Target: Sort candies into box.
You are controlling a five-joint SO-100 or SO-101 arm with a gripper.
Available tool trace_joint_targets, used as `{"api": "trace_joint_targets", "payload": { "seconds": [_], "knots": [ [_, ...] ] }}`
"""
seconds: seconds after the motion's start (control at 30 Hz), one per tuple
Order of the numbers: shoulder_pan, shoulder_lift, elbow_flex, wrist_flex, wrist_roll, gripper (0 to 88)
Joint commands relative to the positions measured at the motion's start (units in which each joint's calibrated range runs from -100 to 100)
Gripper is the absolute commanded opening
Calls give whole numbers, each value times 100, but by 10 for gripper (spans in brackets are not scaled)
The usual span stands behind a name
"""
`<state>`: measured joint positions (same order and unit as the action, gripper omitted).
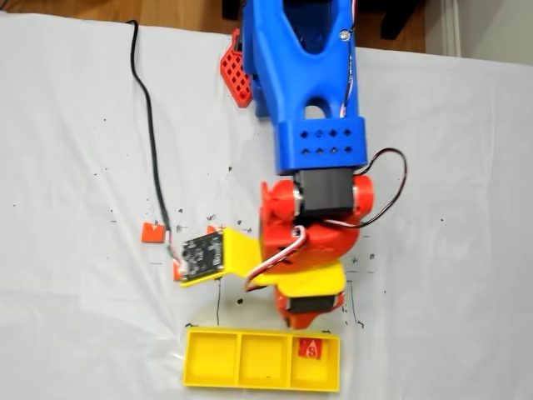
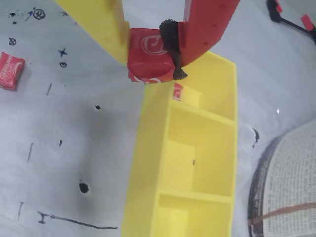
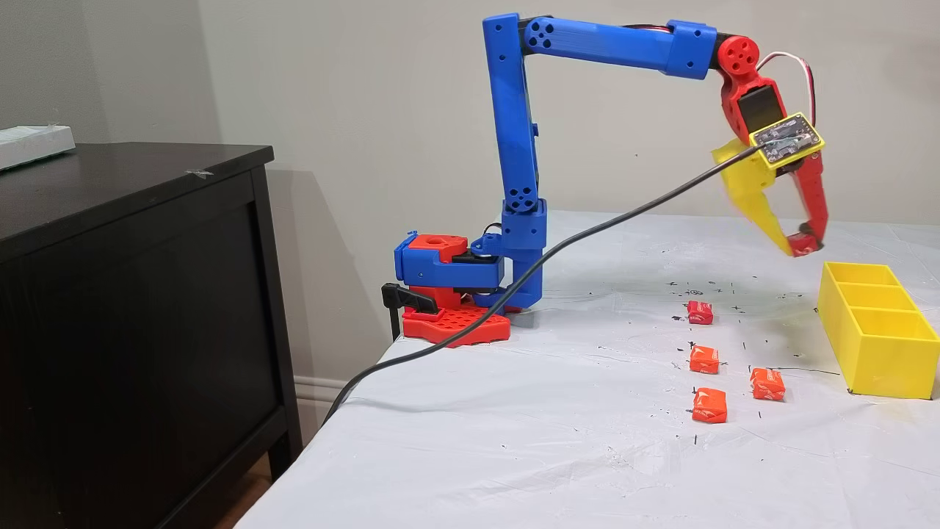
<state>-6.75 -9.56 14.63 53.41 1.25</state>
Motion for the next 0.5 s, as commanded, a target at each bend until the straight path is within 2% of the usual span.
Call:
{"api": "trace_joint_targets", "payload": {
  "seconds": [0.0,0.47],
  "knots": [
    [213,-223,-830,-319,15,2],
    [449,1058,-1668,-589,44,2]
  ]
}}
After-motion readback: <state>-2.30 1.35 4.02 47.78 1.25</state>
